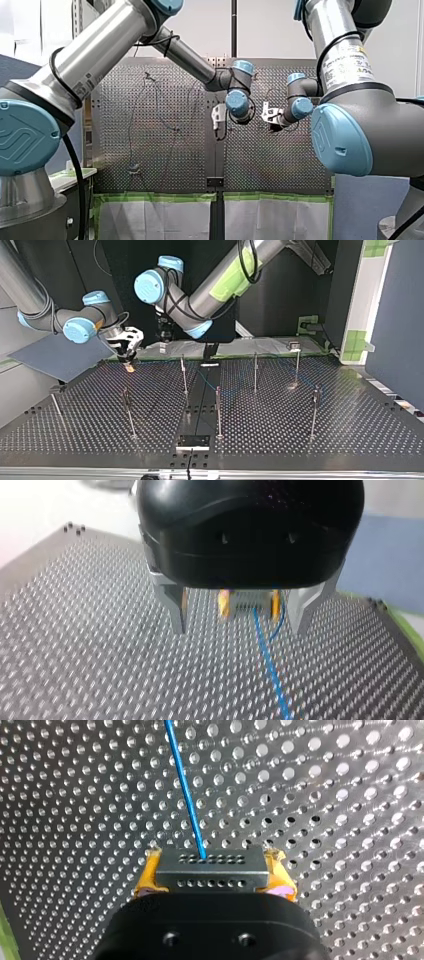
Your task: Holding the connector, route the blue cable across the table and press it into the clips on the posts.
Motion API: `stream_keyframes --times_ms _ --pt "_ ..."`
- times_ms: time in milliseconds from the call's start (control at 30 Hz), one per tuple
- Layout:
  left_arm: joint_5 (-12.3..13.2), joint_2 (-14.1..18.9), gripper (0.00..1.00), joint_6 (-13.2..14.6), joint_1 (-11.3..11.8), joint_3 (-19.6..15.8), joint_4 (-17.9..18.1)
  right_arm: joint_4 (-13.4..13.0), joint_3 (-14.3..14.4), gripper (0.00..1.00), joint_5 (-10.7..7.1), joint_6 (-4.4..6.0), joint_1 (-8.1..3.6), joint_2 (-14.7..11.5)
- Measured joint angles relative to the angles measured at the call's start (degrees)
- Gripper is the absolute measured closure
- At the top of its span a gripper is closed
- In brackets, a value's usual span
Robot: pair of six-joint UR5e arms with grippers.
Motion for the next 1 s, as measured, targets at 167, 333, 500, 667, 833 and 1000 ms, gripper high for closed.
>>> stream_keyframes --times_ms 167,333,500,667,833,1000 --pt "-0.3 -2.5 0.0 -1.6 -0.8 2.7 -2.2 0.0 0.0 1.0 -0.67 0.08 -0.01 -0.5" --pt "-0.3 -5.3 0.0 -2.6 0.7 5.4 -4.9 0.0 0.0 1.0 -0.93 0.27 -0.02 -0.9" --pt "0.1 -7.0 0.0 -3.1 1.3 7.8 -5.5 0.0 0.0 1.0 -0.96 0.41 -0.03 -1.0" --pt "0.3 -7.8 0.0 -3.9 1.3 10.0 -4.4 0.0 0.0 1.0 -0.97 0.46 -0.02 -1.0" --pt "0.6 -9.1 0.0 -4.4 1.1 12.6 -4.2 0.0 0.1 1.0 -0.97 0.49 -0.01 -1.0" --pt "0.6 -11.2 0.0 -4.7 1.4 15.1 -4.3 0.0 0.0 1.0 -0.97 0.52 -0.02 -1.0"
